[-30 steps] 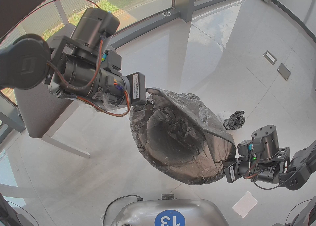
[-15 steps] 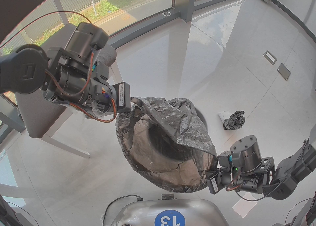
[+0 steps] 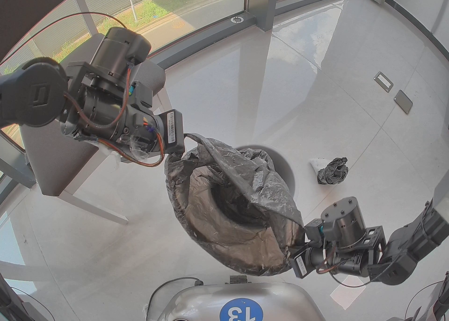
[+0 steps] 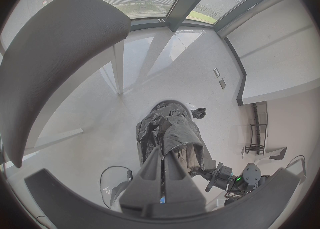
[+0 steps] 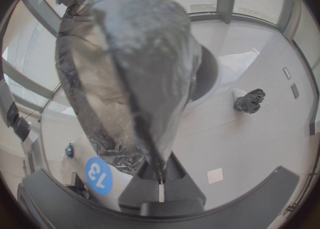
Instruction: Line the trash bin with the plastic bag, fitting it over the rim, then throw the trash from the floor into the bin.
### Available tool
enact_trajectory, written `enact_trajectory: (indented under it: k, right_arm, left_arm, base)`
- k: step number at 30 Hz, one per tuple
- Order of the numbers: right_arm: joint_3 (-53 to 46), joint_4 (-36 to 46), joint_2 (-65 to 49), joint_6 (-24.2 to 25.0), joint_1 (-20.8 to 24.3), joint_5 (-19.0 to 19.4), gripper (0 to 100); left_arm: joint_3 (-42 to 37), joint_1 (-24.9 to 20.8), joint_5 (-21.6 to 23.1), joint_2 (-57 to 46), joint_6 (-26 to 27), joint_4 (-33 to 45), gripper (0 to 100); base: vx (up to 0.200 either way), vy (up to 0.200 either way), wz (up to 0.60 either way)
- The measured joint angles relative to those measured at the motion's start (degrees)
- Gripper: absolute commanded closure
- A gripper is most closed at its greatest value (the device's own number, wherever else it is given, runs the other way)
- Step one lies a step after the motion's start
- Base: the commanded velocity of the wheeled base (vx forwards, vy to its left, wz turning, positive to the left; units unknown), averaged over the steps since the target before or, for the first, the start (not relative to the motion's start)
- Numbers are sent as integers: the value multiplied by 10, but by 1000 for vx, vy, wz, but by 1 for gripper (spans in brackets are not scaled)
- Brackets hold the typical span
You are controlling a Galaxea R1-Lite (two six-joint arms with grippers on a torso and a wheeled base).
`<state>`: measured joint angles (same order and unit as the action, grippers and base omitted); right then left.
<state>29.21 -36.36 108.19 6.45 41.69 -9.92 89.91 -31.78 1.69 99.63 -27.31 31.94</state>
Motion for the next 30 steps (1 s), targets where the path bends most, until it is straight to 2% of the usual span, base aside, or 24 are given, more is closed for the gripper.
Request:
enact_trajectory:
  k: [6, 12, 22, 27, 30]
  right_arm:
    - [44, -1, 12, -28, -82, 0, 100]
    - [102, -8, 24, -36, -133, 0, 100]
    - [185, -56, 45, -35, -146, 0, 100]
    - [218, -60, 53, -38, -121, 0, 100]
    - [217, -60, 54, -41, -112, -2, 100]
  left_arm:
    - [78, 6, 2, 61, 0, 0, 100]
    - [152, 23, 2, 127, -3, 0, 100]
    - [219, 54, -1, 184, -51, -5, 100]
    - [219, 53, -1, 180, -95, -12, 100]
    - [219, 47, -1, 176, -100, -15, 100]
  base:
    - [0, 0, 0]
    - [0, 0, 0]
    - [0, 0, 0]
    - [0, 0, 0]
    - [0, 0, 0]
